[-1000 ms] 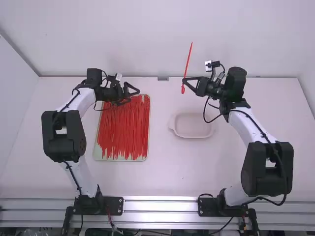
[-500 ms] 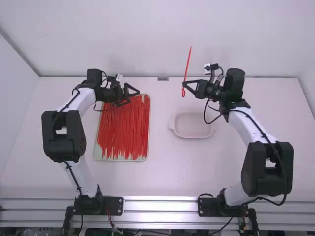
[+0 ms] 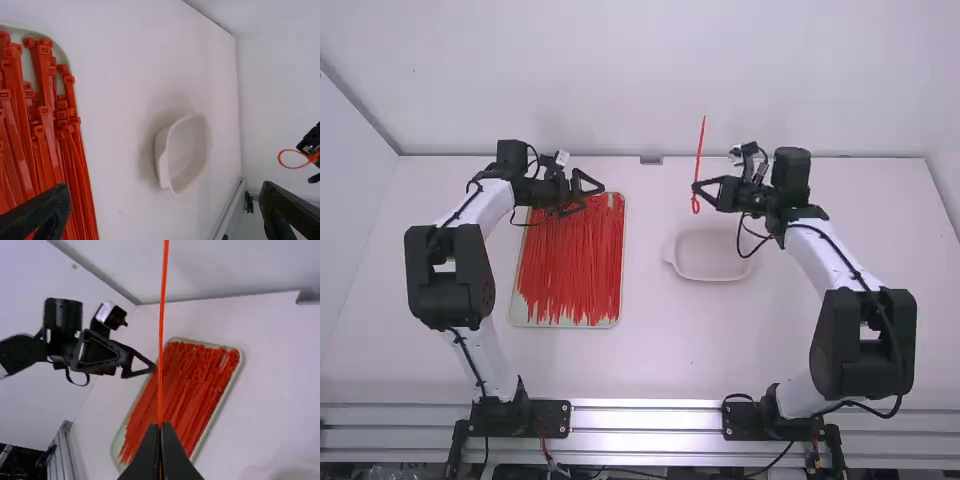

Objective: Fasten the cable tie

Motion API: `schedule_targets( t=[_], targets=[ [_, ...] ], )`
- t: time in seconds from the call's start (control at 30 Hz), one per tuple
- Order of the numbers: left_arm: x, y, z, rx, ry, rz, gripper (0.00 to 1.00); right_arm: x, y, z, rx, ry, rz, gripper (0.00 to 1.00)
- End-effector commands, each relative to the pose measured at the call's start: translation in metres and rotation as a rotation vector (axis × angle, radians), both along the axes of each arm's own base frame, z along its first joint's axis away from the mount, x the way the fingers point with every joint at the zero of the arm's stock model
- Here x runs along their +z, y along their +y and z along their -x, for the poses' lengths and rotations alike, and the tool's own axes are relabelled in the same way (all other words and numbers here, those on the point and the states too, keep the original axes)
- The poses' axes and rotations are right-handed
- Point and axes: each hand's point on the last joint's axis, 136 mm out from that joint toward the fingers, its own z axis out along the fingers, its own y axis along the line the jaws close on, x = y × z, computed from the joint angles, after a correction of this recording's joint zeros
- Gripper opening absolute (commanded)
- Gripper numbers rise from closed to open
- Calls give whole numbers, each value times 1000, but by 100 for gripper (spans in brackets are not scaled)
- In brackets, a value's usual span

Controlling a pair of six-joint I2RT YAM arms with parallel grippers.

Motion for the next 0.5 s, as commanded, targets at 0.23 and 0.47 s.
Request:
schedule_targets(
  t=[0.23,0.47],
  targets=[
    [9,-4,-2,-24,-35,15,99,-34,-15,8,-40,31,170,0],
    [9,-4,-2,-24,-36,15,99,-81,-30,17,-144,145,427,0]
  ],
)
